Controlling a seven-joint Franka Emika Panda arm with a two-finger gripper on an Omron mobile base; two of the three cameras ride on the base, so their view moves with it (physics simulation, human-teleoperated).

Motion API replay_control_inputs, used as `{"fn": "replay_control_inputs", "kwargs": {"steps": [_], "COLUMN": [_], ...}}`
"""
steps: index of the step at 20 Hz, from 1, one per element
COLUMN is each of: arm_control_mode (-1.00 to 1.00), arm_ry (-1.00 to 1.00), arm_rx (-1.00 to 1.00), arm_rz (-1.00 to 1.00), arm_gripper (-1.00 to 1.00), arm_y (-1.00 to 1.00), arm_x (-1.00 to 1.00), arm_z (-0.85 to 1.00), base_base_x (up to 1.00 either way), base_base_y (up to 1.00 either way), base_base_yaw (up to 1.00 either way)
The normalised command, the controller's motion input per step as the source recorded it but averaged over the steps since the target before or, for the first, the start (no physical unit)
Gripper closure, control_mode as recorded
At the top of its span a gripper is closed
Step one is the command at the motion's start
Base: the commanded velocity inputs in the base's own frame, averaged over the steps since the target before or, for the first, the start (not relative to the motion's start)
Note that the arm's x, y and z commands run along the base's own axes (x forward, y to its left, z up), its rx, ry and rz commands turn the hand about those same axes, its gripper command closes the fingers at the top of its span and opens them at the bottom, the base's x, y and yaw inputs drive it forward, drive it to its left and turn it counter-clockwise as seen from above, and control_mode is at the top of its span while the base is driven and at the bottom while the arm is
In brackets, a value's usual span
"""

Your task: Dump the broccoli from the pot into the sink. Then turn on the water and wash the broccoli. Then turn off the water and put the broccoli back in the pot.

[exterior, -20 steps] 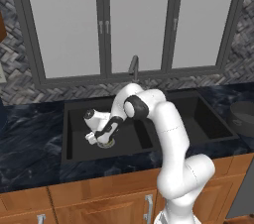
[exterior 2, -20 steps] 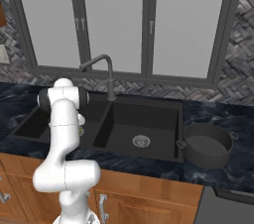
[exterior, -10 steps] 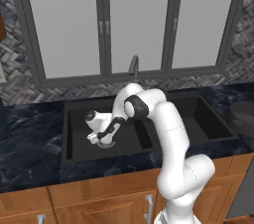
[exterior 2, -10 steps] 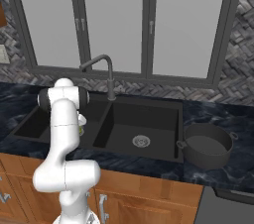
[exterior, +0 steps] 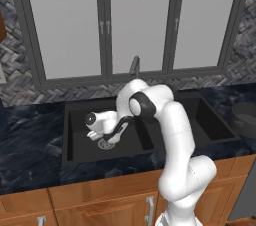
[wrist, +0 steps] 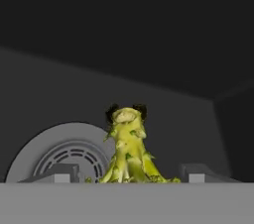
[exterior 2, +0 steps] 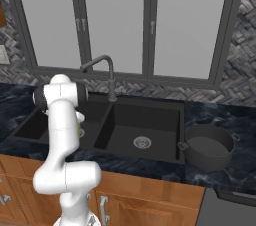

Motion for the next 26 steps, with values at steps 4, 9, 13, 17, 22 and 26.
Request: {"fn": "replay_control_inputs", "kwargs": {"steps": [4, 9, 13, 17, 22, 26], "arm_control_mode": [-1.00, -1.00, -1.00, -1.00, -1.00, -1.00], "arm_ry": [-0.08, -0.01, 0.00, 0.00, 0.00, 0.00], "arm_rx": [0.00, 0.00, 0.00, 0.00, 0.00, 0.00], "arm_rz": [0.00, 0.00, 0.00, 0.00, 0.00, 0.00], "arm_gripper": [1.00, 1.00, 1.00, 1.00, 1.00, 1.00], "arm_y": [0.00, 0.00, 0.00, 0.04, 0.01, 0.00], "arm_x": [-0.27, -0.39, -0.62, -0.53, -0.50, -0.54], "arm_z": [0.89, 1.00, 1.00, 1.00, 1.00, 1.00], "base_base_x": [0.00, 0.00, 0.00, 0.00, 0.00, 0.00], "base_base_y": [0.00, 0.00, 0.00, 0.00, 0.00, 0.00], "base_base_yaw": [0.00, 0.00, 0.00, 0.00, 0.00, 0.00]}}
